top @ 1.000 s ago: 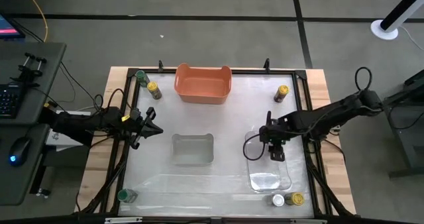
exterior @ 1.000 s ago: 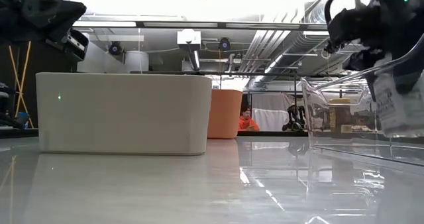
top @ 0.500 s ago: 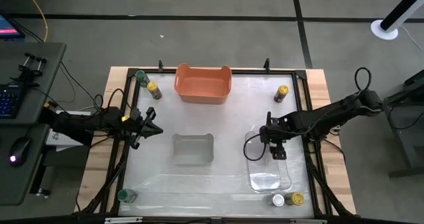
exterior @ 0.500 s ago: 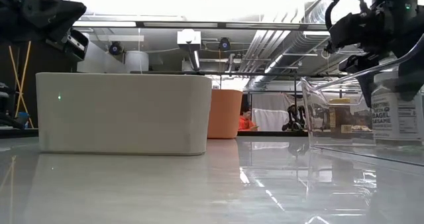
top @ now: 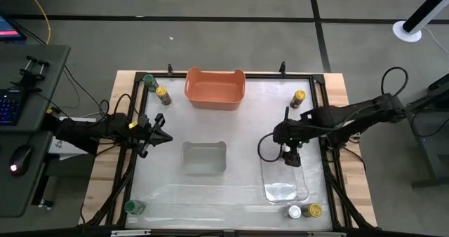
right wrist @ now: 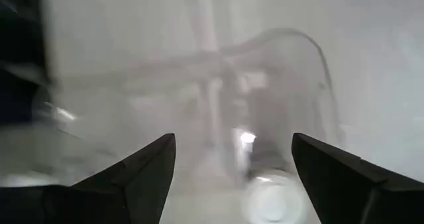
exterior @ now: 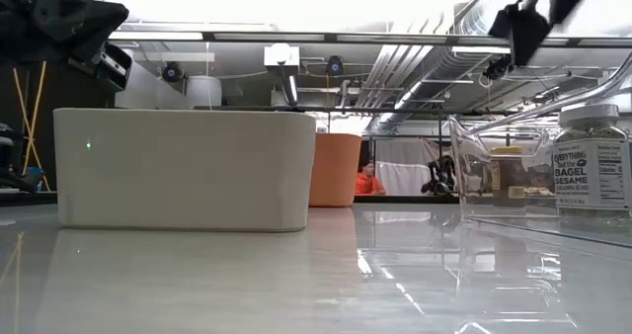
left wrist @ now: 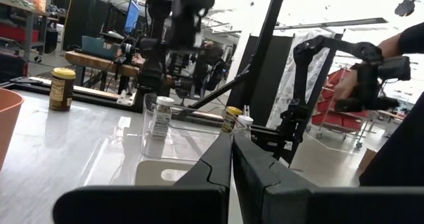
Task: Sort spices by type
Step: Put the white seasoning bottle into the transparent bin
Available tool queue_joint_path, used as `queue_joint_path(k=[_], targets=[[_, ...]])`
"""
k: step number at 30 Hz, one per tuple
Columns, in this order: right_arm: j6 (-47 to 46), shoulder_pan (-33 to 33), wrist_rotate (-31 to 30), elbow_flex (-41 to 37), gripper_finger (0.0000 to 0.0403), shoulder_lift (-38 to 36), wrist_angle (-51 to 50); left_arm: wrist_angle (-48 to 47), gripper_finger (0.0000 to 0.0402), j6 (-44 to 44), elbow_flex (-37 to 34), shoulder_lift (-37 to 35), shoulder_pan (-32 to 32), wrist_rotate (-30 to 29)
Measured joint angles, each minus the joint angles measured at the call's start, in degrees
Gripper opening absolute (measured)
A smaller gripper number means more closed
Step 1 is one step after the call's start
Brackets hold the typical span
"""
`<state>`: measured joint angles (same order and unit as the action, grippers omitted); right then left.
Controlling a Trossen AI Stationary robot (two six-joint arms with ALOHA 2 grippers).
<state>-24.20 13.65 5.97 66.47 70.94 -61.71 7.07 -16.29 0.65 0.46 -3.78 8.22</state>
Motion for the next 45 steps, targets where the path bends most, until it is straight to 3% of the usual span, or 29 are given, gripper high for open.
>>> queue_joint_path(k=[4, 10, 16, 24, 28, 35, 39, 45], targets=[[-14.1, 4.4, 0.7, 1.8, 0.0298, 0.0, 2.3, 0.0, 0.0003, 0.0, 0.0, 0.0, 0.0, 0.0], [-32.4, 17.2, 3.6, 2.6, 0.0298, 5.6, 4.4, 0.0, 0.0003, 0.0, 0.0, 0.0, 0.0, 0.0], [-36.2, 26.0, 7.6, 13.9, 0.0298, 17.7, 3.3, 0.0, 0.0003, 0.0, 0.0, 0.0, 0.0, 0.0], [-32.4, 34.2, 2.3, 27.4, 0.0298, 30.2, -3.5, 0.0, 0.0003, 0.0, 0.0, 0.0, 0.0, 0.0], [-36.4, 39.9, -1.2, 27.0, 0.0298, 31.8, -5.0, 0.0, 0.0003, 0.0, 0.0, 0.0, 0.0, 0.0], [-52.9, 48.5, -10.8, 24.6, 0.0298, 31.8, -7.0, 0.0, 0.0003, 0.0, 0.0, 0.0, 0.0, 0.0], [-57.9, 50.1, -16.4, 24.6, 0.0298, 31.8, -10.3, 0.0, 0.0003, 0.0, 0.0, 0.0, 0.0, 0.0], [-58.0, 49.3, -18.6, 24.6, 0.0298, 31.8, -13.8, 0.0, 0.0003, 0.0, 0.0, 0.0, 0.0, 0.0]])
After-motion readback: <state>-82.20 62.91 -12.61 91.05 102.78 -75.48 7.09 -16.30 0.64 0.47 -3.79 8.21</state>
